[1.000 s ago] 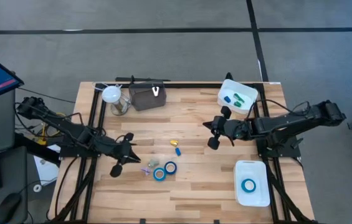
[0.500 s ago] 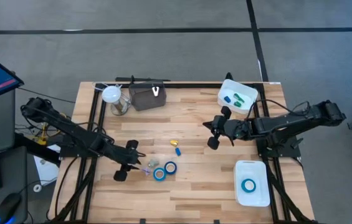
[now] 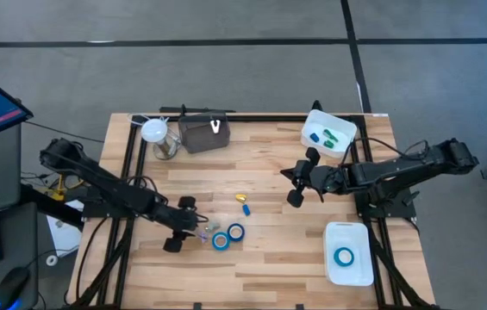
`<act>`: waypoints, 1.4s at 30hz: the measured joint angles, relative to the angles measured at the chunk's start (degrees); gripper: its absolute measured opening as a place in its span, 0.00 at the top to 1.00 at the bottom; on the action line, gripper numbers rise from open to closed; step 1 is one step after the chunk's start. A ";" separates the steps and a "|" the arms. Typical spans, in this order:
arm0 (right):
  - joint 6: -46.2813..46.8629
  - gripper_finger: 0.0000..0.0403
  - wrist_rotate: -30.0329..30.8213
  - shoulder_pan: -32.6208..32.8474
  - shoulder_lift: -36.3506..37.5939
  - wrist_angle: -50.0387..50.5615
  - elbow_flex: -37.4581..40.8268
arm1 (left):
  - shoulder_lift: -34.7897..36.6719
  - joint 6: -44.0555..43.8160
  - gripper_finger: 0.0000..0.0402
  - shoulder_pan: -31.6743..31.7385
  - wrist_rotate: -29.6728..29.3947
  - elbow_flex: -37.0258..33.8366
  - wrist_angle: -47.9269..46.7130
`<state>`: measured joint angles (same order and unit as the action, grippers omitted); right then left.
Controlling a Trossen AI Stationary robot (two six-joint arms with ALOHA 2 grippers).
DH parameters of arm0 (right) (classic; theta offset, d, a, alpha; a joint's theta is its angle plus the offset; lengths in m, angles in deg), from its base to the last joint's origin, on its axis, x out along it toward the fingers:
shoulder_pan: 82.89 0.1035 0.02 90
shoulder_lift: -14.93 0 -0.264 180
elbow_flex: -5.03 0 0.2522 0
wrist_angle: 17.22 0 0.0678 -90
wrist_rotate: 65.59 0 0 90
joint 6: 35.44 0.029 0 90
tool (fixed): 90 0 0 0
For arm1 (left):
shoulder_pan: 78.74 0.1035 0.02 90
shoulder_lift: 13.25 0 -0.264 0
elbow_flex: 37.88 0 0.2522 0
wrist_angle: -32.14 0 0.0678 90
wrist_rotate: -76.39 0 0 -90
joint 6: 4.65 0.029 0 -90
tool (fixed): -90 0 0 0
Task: Pick and place Stapler, Stapler remover, tape
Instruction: Put the light purple staple remover into the black bin
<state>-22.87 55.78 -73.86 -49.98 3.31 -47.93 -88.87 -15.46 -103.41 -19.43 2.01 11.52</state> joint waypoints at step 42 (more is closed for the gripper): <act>-0.52 1.00 0.02 -0.04 0.00 3.12 -0.02 | 4.42 -4.52 0.97 0.00 -2.74 0.00 1.50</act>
<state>-23.39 55.80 -73.90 -49.98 6.43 -47.96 -84.46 -19.98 -103.41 -22.17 2.01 13.01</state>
